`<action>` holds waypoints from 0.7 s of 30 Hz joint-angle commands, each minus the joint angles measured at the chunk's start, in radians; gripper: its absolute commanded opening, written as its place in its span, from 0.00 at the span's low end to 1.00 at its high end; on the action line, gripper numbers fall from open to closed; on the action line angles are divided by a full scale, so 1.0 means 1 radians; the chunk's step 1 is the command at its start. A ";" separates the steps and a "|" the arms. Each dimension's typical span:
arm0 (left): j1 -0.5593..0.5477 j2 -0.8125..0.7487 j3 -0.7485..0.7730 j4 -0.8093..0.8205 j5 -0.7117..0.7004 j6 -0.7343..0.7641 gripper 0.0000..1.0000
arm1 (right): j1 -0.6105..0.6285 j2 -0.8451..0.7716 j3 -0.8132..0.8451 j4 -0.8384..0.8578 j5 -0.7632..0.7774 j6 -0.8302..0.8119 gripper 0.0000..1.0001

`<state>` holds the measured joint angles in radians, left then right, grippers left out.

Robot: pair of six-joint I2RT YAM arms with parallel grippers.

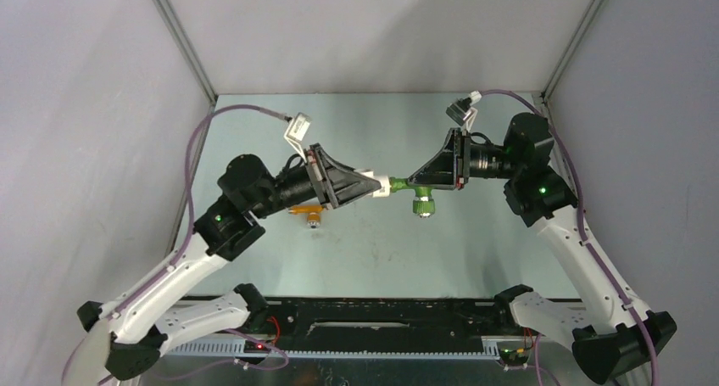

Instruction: Install the water faucets

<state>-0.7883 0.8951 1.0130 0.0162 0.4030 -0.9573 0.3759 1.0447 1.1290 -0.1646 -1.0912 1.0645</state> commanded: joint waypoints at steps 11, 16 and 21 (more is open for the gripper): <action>-0.525 0.012 0.279 -0.464 -0.400 1.872 0.00 | 0.012 -0.018 0.015 -0.048 0.028 0.082 0.00; -0.708 0.019 0.206 -0.404 -0.761 2.276 0.00 | 0.015 -0.014 0.015 -0.043 0.023 0.103 0.00; -0.782 0.050 0.102 -0.242 -1.012 2.604 0.00 | 0.017 -0.009 0.015 -0.038 0.025 0.113 0.00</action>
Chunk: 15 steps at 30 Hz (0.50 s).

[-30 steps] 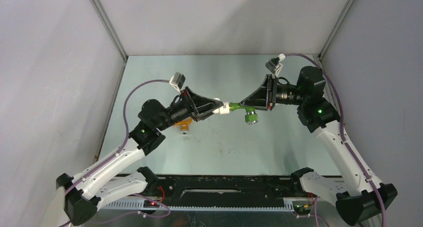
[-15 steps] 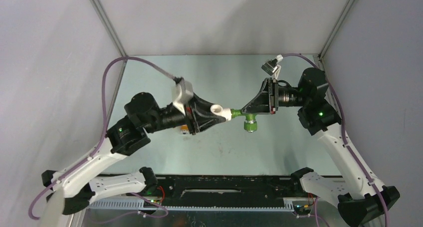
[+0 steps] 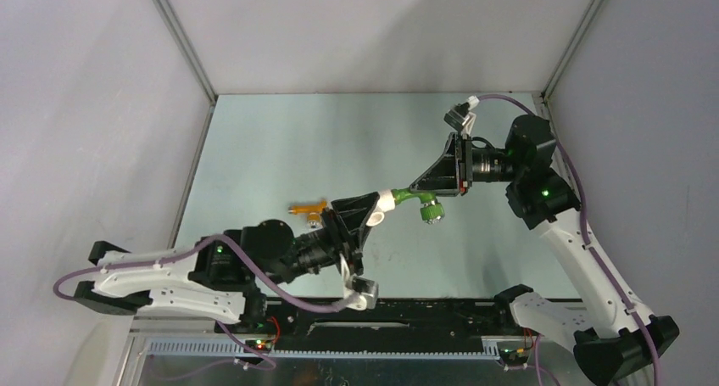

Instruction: Install the water faucets

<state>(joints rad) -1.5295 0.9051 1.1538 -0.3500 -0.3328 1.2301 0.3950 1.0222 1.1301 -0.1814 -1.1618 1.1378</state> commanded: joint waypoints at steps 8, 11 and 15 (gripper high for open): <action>-0.069 0.094 -0.007 0.098 -0.379 0.459 0.01 | -0.006 0.021 0.014 -0.020 0.100 0.036 0.00; -0.071 0.060 -0.031 0.107 -0.370 0.395 0.55 | -0.019 0.014 0.014 -0.015 0.108 0.032 0.00; -0.078 -0.010 -0.092 0.107 -0.326 0.255 1.00 | -0.038 0.006 0.014 -0.019 0.115 0.005 0.00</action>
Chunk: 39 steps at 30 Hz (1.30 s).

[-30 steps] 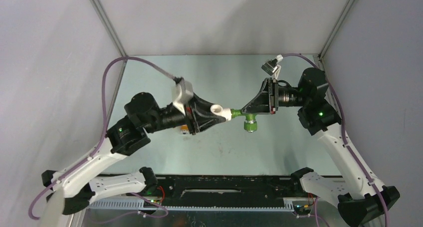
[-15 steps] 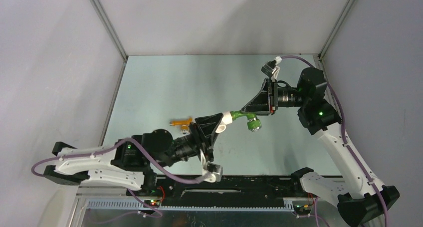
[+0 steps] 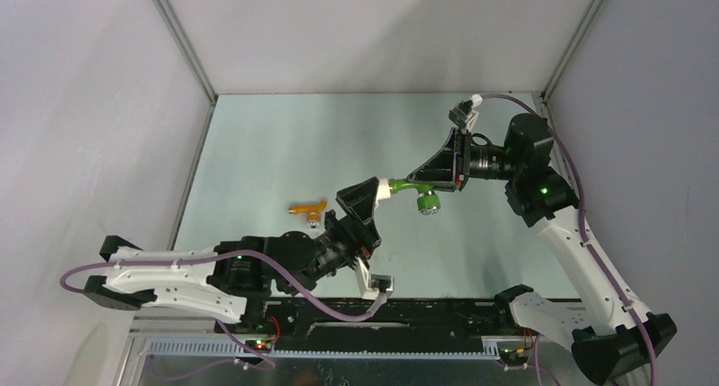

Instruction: Install the water faucets

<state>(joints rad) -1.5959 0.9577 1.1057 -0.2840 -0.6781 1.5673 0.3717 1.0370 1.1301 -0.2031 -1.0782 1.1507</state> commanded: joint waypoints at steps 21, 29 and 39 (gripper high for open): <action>0.740 -0.143 0.157 -0.008 0.865 -2.143 1.00 | -0.093 -0.052 0.015 -0.093 -0.058 -0.266 0.00; 0.888 0.016 0.047 0.353 1.349 -2.690 0.94 | -0.093 -0.056 0.014 0.057 -0.094 -0.156 0.00; 0.886 0.041 -0.153 0.675 1.385 -2.925 0.93 | -0.093 -0.057 0.015 0.193 -0.104 -0.035 0.00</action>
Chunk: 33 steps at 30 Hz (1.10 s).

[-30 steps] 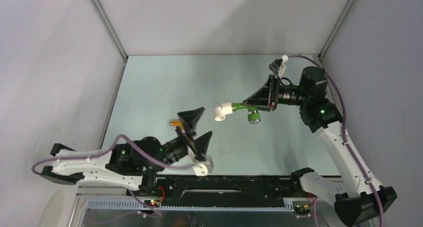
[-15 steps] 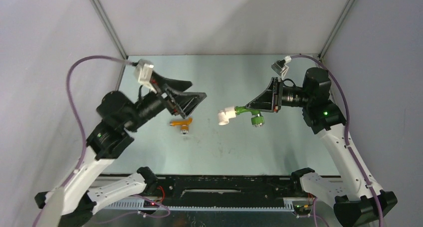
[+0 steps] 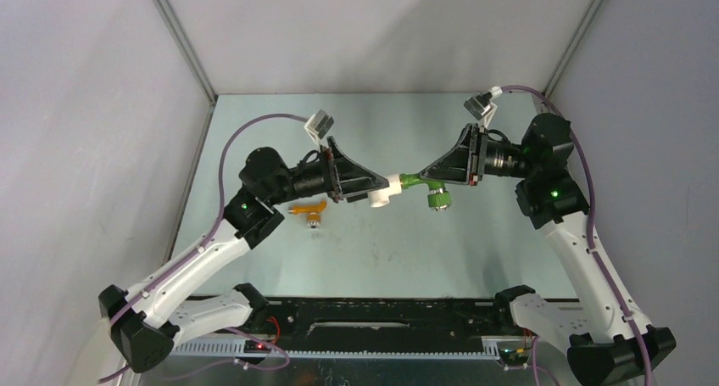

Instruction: Install the water faucets

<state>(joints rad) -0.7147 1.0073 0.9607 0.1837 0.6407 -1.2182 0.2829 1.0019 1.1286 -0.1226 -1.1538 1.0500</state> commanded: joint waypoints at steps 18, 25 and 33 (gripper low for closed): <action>-0.070 0.064 0.302 -0.466 -0.099 0.450 0.00 | -0.004 -0.014 0.016 0.008 0.005 0.053 0.00; -0.197 0.010 0.414 -0.610 -0.385 1.019 0.00 | -0.001 -0.014 0.016 -0.104 0.022 0.030 0.00; -0.526 -0.056 0.373 -0.551 -0.739 1.907 0.00 | 0.027 -0.018 0.017 -0.118 0.047 0.062 0.00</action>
<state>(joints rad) -1.1065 1.0027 1.3109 -0.4110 0.1787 0.1200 0.3016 0.9955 1.1286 -0.2050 -1.1439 1.1091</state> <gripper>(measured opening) 0.340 0.301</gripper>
